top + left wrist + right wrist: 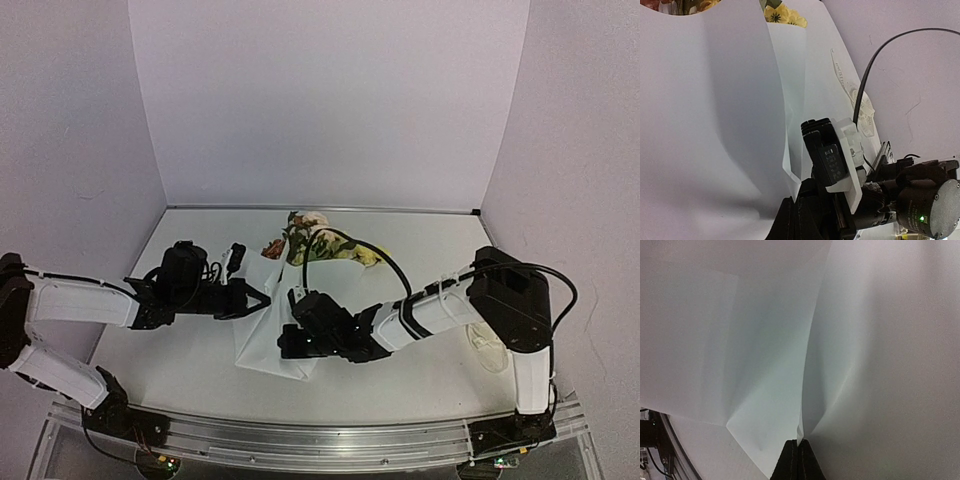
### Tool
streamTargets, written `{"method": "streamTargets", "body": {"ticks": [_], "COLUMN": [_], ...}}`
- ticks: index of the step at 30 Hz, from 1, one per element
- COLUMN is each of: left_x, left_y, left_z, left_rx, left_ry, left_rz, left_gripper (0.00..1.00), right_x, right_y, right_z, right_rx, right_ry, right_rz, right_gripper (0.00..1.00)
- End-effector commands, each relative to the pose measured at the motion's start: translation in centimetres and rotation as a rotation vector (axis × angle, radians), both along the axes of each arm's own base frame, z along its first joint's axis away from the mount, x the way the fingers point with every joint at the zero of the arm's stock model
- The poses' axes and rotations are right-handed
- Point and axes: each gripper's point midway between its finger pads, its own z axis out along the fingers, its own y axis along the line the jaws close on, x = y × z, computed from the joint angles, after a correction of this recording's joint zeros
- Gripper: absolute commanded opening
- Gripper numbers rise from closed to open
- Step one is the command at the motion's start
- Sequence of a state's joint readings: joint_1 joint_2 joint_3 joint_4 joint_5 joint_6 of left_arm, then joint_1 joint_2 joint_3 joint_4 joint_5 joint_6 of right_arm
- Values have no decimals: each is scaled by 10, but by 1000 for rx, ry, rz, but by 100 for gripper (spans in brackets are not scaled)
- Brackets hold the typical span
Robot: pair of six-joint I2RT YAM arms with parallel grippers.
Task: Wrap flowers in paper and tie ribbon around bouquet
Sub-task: Fold the 2/3-folded wrapping paper at the center of the board.
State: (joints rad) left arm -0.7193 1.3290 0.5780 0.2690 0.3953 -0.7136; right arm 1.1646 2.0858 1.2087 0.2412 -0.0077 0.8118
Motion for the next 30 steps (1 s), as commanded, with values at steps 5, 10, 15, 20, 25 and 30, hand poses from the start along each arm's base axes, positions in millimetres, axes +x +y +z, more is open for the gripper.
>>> {"method": "streamTargets", "body": {"ticks": [5, 10, 15, 20, 25, 30], "left_x": [12, 14, 17, 21, 21, 20], "left_y": [-34, -39, -44, -48, -51, -52], "left_z": [5, -13, -27, -36, -40, -37], "left_rx": [-40, -2, 29, 61, 62, 55], "left_ry": [1, 53, 95, 121, 147, 147], "left_rz": [-94, -106, -117, -124, -132, -136], "left_gripper": [0, 0, 0, 0, 0, 0], "right_x": [-5, -5, -6, -9, -9, -4], "right_y": [9, 1, -12, -30, -69, -112], "right_z": [11, 26, 37, 49, 42, 27], "right_rx": [89, 109, 110, 116, 61, 47], "right_ry": [11, -18, -37, -38, -16, 46], "right_rz": [6, -1, -12, -19, -103, -212], "right_gripper": [11, 19, 29, 38, 43, 40]}}
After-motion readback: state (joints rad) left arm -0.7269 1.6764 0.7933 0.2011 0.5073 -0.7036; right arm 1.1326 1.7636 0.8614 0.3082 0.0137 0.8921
